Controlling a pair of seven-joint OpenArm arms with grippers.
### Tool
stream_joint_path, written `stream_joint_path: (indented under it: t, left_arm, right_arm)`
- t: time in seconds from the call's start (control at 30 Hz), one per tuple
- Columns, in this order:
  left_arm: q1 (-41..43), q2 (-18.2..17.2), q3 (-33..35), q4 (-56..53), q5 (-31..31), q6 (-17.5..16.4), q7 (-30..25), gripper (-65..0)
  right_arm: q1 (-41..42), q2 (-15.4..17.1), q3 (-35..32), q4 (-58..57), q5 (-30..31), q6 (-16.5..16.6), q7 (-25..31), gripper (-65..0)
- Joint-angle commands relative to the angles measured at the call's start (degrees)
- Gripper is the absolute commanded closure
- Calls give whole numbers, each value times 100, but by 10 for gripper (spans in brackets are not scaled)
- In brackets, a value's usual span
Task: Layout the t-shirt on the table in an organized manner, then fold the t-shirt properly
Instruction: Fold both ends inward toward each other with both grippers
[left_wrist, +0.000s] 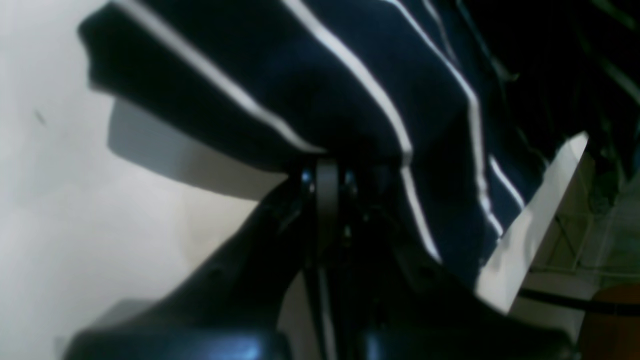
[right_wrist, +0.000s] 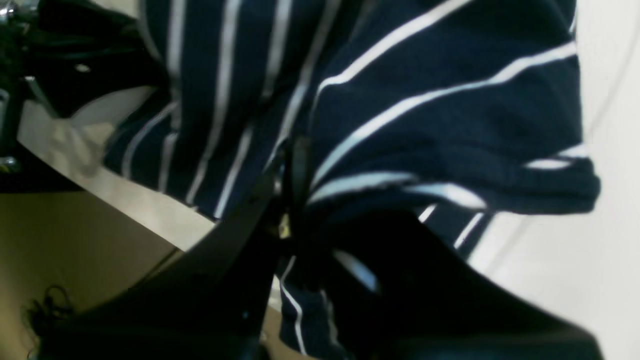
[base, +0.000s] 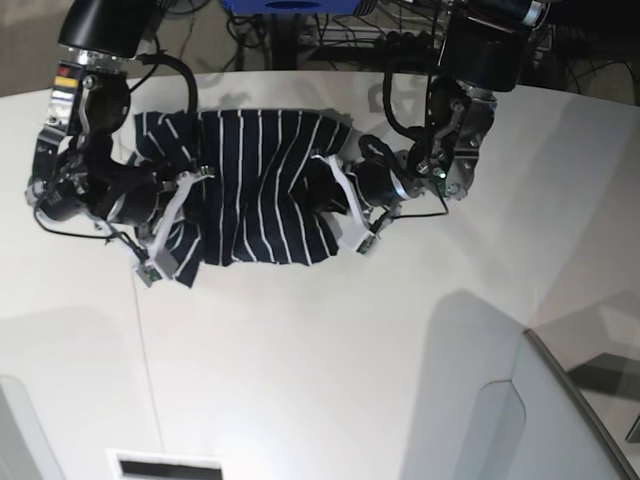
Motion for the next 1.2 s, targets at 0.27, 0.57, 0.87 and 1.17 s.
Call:
stream_joint_path:
  t: [0.27,0.57,0.87,1.17]
  left_arm:
    - [-43,48,2,103,-135,-84,-114,0]
    - [-34,48,2,103,-144,-84,-114,0]
    - [-34,13,2,129,-144,-84,-114,0]
    - [-43,-189,-59,279,-126,-80,-149,0]
  right_arm:
    - [171,-105,-12,-317,145,-221,297,-2]
    - [250,-176,-443,-607,154,-247,420,-2]
    - [250,-176,-847,-1091,409,-581,992,-2]
    - [250,-158,-856,-1091,602,-845,983,-2]
